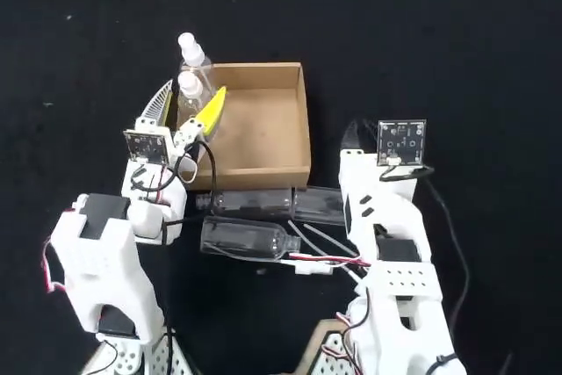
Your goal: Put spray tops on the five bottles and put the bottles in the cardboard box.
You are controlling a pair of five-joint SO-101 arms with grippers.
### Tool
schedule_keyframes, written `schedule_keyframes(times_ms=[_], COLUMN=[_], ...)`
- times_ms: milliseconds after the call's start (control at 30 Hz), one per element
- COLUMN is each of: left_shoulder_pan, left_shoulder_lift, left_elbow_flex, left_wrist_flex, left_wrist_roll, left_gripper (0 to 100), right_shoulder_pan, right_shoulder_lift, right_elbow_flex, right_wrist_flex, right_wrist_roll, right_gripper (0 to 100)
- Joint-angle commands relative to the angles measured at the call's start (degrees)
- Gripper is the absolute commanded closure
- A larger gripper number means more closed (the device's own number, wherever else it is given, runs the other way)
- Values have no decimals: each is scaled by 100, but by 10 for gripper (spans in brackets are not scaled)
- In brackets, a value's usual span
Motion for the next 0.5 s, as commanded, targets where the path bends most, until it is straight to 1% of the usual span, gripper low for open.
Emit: schedule_keyframes(times_ms=[0,67,100,233,467], left_shoulder_pan=[-13,-22,-31,4,-22], left_shoulder_lift=[-448,-492,-492,-492,-536], left_elbow_flex=[92,92,110,110,136], left_wrist_flex=[308,624,633,413,404], left_wrist_roll=[-53,-18,-18,-18,-53], left_gripper=[712,716,721,726,724], right_shoulder_pan=[-88,-88,-88,-88,-88], right_shoulder_lift=[-40,-40,-40,-40,-40], right_elbow_flex=[-66,-66,-66,-57,-48], right_wrist_flex=[-185,-176,-176,-167,-176], right_wrist_roll=[53,53,53,53,53], right_gripper=[973,973,973,973,973])
